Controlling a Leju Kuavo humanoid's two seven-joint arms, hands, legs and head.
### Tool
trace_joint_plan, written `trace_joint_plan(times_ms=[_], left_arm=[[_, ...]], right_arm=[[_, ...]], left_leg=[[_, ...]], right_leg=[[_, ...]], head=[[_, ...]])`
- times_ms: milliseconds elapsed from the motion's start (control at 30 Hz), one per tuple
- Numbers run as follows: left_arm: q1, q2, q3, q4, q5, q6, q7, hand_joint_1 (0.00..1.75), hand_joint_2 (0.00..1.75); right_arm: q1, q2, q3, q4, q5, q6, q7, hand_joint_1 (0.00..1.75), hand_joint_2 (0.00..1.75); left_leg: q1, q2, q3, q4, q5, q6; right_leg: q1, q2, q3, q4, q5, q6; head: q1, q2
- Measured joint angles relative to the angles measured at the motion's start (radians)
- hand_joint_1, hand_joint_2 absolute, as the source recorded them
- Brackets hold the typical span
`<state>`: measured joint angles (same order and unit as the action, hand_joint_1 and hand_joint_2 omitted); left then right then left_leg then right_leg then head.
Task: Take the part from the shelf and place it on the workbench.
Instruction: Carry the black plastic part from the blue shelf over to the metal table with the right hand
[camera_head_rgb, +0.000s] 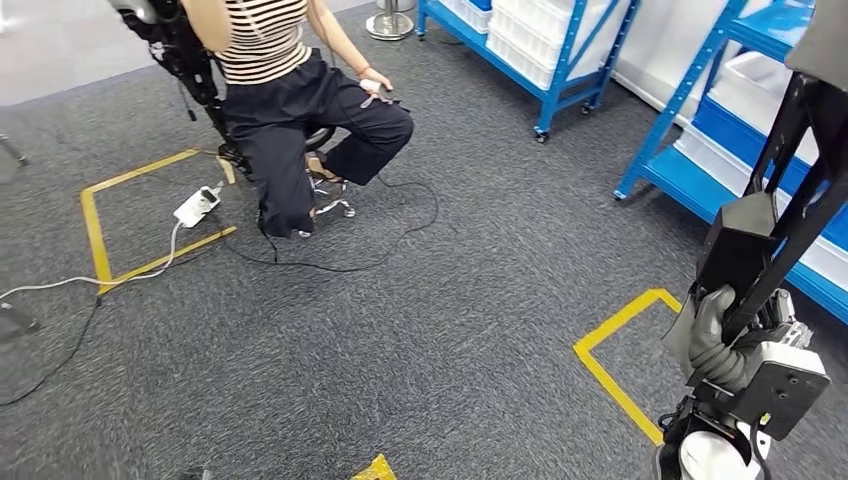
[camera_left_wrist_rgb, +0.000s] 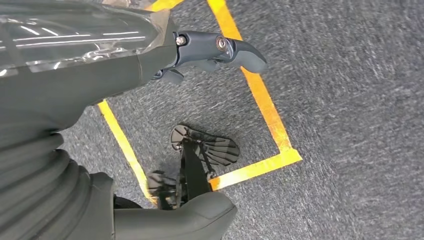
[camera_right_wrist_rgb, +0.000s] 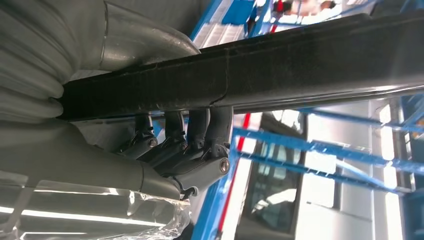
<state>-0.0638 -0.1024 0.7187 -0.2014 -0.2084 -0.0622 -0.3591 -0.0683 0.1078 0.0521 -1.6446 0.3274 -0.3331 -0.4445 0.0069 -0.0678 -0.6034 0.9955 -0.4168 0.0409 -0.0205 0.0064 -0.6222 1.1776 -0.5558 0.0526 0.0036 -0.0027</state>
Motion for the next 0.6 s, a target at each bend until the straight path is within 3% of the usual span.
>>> trace_joint_plan(times_ms=[33,100,133,200,267,333,400,433,500,567,600], left_arm=[[-0.001,0.000,0.000,0.000,-0.001,0.000,0.004,0.00,1.75],[-0.005,-0.001,0.000,0.000,-0.003,0.000,0.011,0.00,1.75],[-0.006,-0.001,0.000,0.000,-0.004,0.000,0.012,0.00,1.75],[-0.004,-0.002,0.000,0.000,-0.006,0.000,0.014,0.00,1.75],[-0.003,-0.003,0.000,0.000,-0.009,0.001,0.015,0.00,1.75],[-0.006,-0.005,-0.001,0.000,-0.013,-0.001,0.016,0.00,1.75],[-0.006,-0.006,-0.001,0.000,-0.017,-0.007,0.021,0.00,1.75],[-0.006,-0.007,-0.002,0.000,-0.019,-0.011,0.024,0.00,1.75],[-0.007,-0.007,-0.002,0.000,-0.022,-0.016,0.029,0.00,1.75],[-0.011,-0.007,-0.002,0.000,-0.024,-0.019,0.032,0.00,1.75],[-0.013,-0.007,-0.002,0.000,-0.025,-0.019,0.033,0.00,1.75]], right_arm=[[-0.021,-0.001,0.008,-0.007,0.011,-0.002,0.007,1.75,1.75],[-0.069,-0.006,0.027,-0.022,0.033,-0.006,0.024,1.75,1.75],[-0.090,-0.009,0.036,-0.028,0.040,-0.008,0.031,1.75,1.75],[-0.117,-0.012,0.048,-0.038,0.041,-0.014,0.040,1.75,1.75],[-0.140,-0.014,0.056,-0.046,0.032,-0.020,0.041,1.75,1.75],[-0.171,-0.015,0.060,-0.053,0.025,-0.022,0.046,1.75,1.75],[-0.215,-0.016,0.068,-0.057,0.028,-0.014,0.076,1.75,1.75],[-0.240,-0.015,0.076,-0.058,0.032,-0.009,0.094,1.75,1.75],[-0.292,-0.013,0.096,-0.058,0.041,0.001,0.122,1.75,1.75],[-0.333,-0.010,0.117,-0.058,0.047,0.005,0.134,1.75,1.75],[-0.347,-0.009,0.124,-0.058,0.049,0.005,0.137,1.75,1.75]], left_leg=[[-0.002,-0.010,-0.002,0.005,-0.001,-0.003],[-0.005,-0.025,-0.009,0.012,-0.002,-0.014],[-0.005,-0.033,-0.013,0.013,-0.001,-0.022],[0.000,-0.040,-0.018,0.014,0.000,-0.034],[0.000,-0.006,-0.039,0.056,-0.026,-0.043],[0.001,0.039,-0.097,0.175,-0.088,-0.050],[0.004,0.054,-0.155,0.290,-0.129,-0.055],[0.005,0.057,-0.163,0.303,-0.124,-0.055],[0.004,0.073,-0.116,0.209,-0.067,-0.049],[-0.005,0.116,-0.044,0.075,-0.017,-0.036],[-0.010,0.130,-0.025,0.037,-0.007,-0.030]], right_leg=[[-0.003,0.018,0.028,-0.071,0.031,0.006],[-0.006,0.041,0.061,-0.154,0.066,0.001],[-0.004,0.042,0.063,-0.163,0.071,-0.007],[-0.003,0.023,0.066,-0.164,0.076,-0.024],[-0.007,0.005,0.069,-0.168,0.080,-0.040],[-0.003,-0.014,0.070,-0.169,0.079,-0.051],[0.002,-0.033,0.070,-0.168,0.078,-0.054],[0.004,-0.042,0.070,-0.168,0.077,-0.055],[0.006,-0.060,0.073,-0.168,0.075,-0.056],[0.013,-0.077,0.078,-0.168,0.069,-0.052],[0.017,-0.086,0.080,-0.168,0.067,-0.049]], head=[[0.000,0.000],[0.000,0.000],[0.000,0.000],[-0.001,0.000],[-0.006,0.000],[-0.011,0.000],[-0.011,0.000],[-0.012,0.000],[-0.012,0.000],[-0.011,0.000],[-0.010,0.000]])
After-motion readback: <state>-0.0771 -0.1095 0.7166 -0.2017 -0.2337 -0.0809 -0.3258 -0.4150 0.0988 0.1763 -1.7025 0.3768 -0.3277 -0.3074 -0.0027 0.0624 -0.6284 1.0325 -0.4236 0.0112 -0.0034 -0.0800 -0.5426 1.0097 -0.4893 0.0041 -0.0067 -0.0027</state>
